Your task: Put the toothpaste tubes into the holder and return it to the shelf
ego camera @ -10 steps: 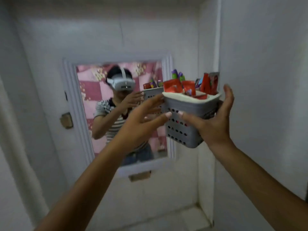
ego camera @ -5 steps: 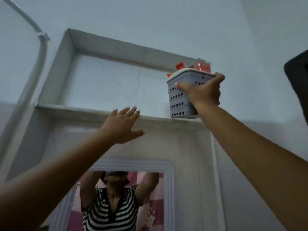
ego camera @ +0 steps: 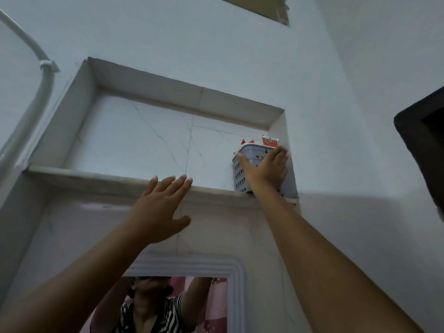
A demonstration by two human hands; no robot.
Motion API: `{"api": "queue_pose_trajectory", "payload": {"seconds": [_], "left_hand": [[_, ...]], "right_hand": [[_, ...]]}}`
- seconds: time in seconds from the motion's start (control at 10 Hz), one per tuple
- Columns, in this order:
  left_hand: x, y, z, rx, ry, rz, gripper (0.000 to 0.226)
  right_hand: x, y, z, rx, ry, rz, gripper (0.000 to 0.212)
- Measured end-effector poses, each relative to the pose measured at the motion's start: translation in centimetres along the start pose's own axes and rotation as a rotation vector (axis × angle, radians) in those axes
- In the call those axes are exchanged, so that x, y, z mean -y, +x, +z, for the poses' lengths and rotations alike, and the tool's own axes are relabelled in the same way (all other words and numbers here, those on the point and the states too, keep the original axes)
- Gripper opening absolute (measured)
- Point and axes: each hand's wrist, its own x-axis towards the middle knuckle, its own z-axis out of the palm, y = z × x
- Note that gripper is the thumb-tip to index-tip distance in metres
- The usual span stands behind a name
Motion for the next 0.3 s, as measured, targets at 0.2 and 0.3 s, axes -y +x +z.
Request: {"api": "queue_pose_trajectory", "payload": {"seconds": [0.2, 0.3], "left_hand": [[-0.3, -0.5, -0.3, 0.047, 0.008, -0.006, 0.089], [-1.0, -0.6, -1.7, 0.084, 0.071, -0.002, 0.087]], "right_hand": [[-2.3, -1.3, 0.4, 0.123, -0.205, -0.199, 0.094], [-3.2, -3.5, -0.3, 0.184, -0.197, -0.249, 0.083]]}}
